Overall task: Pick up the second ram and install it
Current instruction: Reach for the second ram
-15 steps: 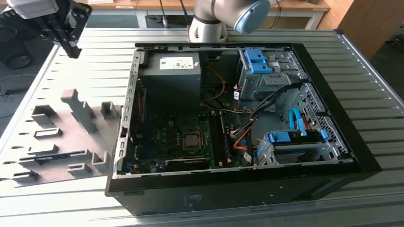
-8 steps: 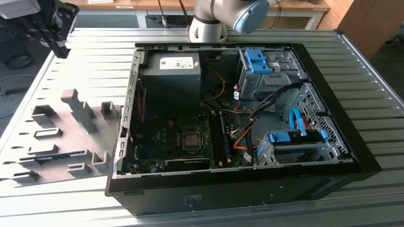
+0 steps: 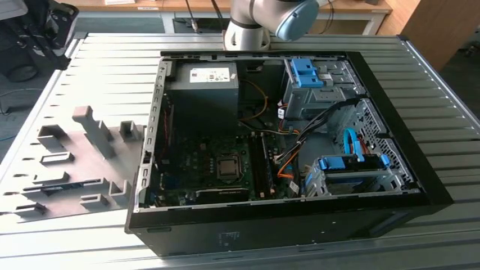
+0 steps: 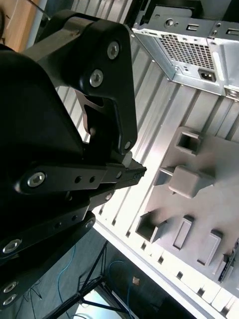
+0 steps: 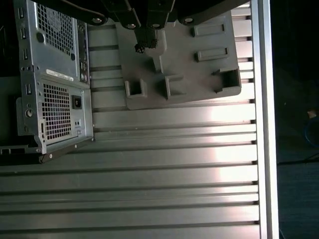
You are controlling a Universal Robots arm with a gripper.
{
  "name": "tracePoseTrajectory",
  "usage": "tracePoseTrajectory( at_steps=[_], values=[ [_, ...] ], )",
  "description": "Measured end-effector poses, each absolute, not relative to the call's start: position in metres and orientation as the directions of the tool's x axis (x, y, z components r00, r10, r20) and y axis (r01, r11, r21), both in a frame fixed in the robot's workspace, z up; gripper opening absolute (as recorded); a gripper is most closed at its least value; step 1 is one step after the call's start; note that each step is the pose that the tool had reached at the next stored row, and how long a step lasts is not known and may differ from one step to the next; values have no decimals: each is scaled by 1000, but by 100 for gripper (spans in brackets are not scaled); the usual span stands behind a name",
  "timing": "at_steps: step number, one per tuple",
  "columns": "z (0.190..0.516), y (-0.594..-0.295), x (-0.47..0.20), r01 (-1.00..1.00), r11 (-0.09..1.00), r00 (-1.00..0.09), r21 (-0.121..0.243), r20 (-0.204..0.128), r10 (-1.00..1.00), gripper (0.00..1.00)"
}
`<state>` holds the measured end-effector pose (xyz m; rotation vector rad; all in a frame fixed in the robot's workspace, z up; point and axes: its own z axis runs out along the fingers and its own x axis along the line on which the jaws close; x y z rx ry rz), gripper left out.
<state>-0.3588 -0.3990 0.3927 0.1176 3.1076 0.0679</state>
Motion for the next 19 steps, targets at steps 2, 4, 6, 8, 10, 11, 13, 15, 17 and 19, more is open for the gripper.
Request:
tracePoseTrajectory(
  at_steps=[2, 4, 6, 8, 10, 11, 13, 15, 17, 19],
  values=[
    [393, -399, -363, 75, 996, -997, 45, -29, 76, 10],
    [393, -399, -367, 75, 996, -997, 45, -29, 76, 10],
    [393, -399, -371, 75, 996, -997, 45, -29, 76, 10],
    [393, -399, -377, 75, 996, -997, 45, -29, 76, 10],
    [393, -399, -382, 75, 996, -997, 45, -29, 76, 10],
    [393, -399, -384, 75, 996, -997, 45, -29, 76, 10],
    [392, -399, -388, 75, 996, -997, 45, -29, 76, 10],
    [392, -399, -393, 75, 996, -997, 45, -29, 76, 10],
    [392, -399, -397, 75, 996, -997, 45, -29, 76, 10],
    [392, -399, -402, 75, 996, -997, 45, -29, 76, 10]
  ],
)
